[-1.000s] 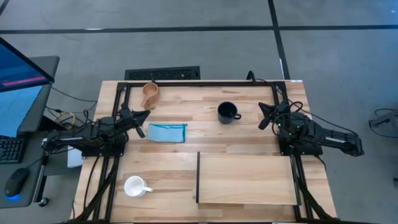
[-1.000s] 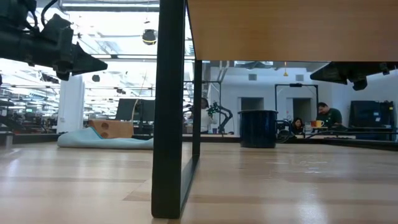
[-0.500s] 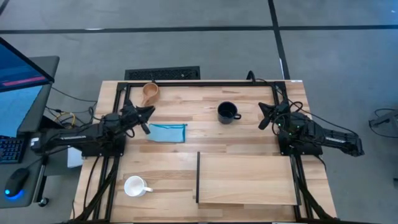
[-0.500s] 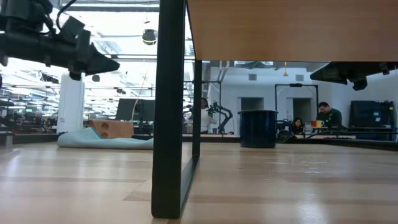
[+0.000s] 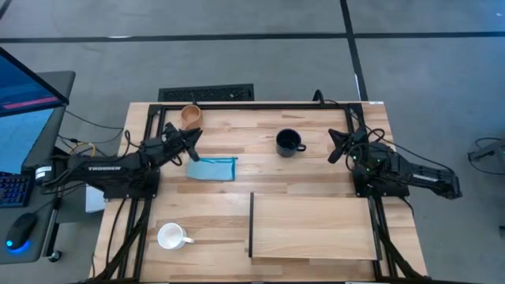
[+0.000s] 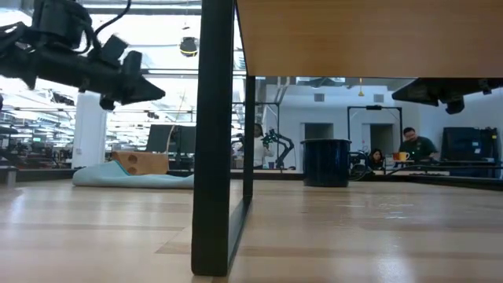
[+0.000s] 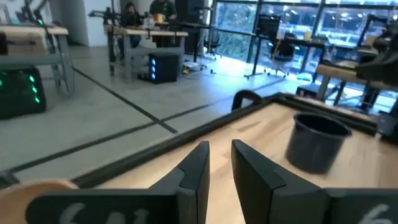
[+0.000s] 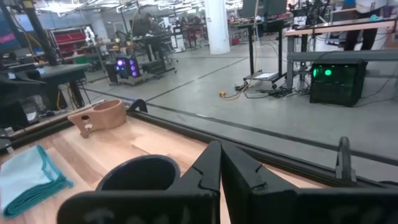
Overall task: Stack small to large cups/mugs on shelf
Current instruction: Put the brown mug on the shelf
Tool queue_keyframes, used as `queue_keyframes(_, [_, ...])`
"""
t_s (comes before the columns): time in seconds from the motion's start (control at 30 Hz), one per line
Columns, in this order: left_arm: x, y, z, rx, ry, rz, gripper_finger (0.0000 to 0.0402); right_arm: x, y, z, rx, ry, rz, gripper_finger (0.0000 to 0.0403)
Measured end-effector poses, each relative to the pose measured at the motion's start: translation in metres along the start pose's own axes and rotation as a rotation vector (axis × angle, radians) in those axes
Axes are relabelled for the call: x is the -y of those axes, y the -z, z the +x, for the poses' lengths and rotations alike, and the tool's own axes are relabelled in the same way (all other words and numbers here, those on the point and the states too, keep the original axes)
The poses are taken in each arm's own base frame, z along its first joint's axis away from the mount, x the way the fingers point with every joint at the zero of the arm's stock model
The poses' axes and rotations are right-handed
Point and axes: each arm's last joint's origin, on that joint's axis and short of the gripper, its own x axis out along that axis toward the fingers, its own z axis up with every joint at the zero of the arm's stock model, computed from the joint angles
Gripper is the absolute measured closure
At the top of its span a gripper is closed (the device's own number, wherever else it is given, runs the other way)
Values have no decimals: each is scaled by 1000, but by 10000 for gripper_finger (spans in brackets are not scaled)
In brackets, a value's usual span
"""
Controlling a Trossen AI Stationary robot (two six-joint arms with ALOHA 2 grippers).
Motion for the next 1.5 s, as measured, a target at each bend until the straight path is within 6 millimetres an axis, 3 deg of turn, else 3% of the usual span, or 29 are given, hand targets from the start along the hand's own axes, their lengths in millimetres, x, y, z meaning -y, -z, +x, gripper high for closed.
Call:
queue_keyframes(0.23, [8,-39,24,34,-11,232,343,1,0,0,0,11,0,370])
queue_keyframes(0.37, [12,-60,36,-124,-21,314,343,1,0,0,-5,13,-3,370])
queue_keyframes(0.6, [17,-97,31,-498,73,401,343,2,0,0,-7,24,-5,370])
queue_keyframes(0.8, [17,-126,26,-508,17,419,343,2,0,0,-4,45,-5,370])
queue_keyframes(1.07, [17,-129,25,-525,-32,293,343,2,0,0,-3,46,-4,370])
queue_keyframes(1.3, [13,-118,18,-655,-38,344,341,2,0,0,-3,46,-3,370])
queue_keyframes(1.5, [11,-113,13,-727,-50,336,296,2,0,0,-3,46,-3,370])
